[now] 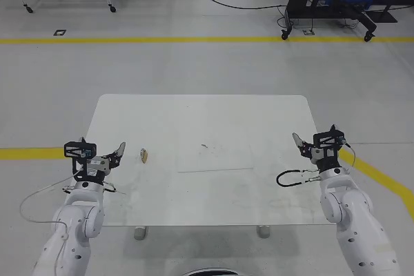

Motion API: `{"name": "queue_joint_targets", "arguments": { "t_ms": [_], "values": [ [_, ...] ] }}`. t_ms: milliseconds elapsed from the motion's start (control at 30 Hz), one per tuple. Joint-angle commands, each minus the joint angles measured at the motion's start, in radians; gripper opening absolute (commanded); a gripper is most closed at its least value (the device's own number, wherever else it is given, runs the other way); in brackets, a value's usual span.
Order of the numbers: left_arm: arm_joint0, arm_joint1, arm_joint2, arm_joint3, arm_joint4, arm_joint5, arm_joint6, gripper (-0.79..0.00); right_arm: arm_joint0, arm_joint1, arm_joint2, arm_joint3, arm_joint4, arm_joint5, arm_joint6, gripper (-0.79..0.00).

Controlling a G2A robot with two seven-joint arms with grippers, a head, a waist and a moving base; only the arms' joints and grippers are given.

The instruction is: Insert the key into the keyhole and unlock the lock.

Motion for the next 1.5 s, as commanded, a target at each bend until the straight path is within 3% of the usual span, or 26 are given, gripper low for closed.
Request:
{"name": "queue_joint_targets", "arguments": {
  "t_ms": [0,300,467,1000,1167,1300,1467],
  "values": [
    [0.0,0.0,0.0,0.0,0.0,0.0,0.0,-0.001,0.0,0.0,0.0,0.0,0.0,0.0,0.0,0.0],
    [0.0,0.0,0.0,0.0,0.0,0.0,0.0,0.0,0.001,0.0,-0.001,-0.002,-0.004,-0.003,0.004,0.0],
    [0.0,0.0,0.0,0.0,0.0,0.0,0.0,0.0,0.025,0.002,-0.07,-0.099,-0.187,-0.044,0.044,0.0],
    [0.0,0.0,0.0,0.0,0.0,0.0,0.0,0.0,0.037,0.003,-0.089,-0.103,-0.235,-0.064,0.076,0.0],
    [0.0,0.0,0.0,0.0,0.0,0.0,0.0,0.0,0.189,0.0,-0.191,-0.039,-0.262,-0.235,0.197,0.0],
    [0.0,0.0,0.0,0.0,0.0,0.0,0.0,0.0,0.35,-0.018,-0.324,0.077,-0.265,-0.306,0.28,0.0],
    [0.0,0.0,0.0,0.0,0.0,0.0,0.0,0.0,0.504,-0.049,-0.495,0.222,-0.233,-0.403,0.303,0.0]
  ]
}}
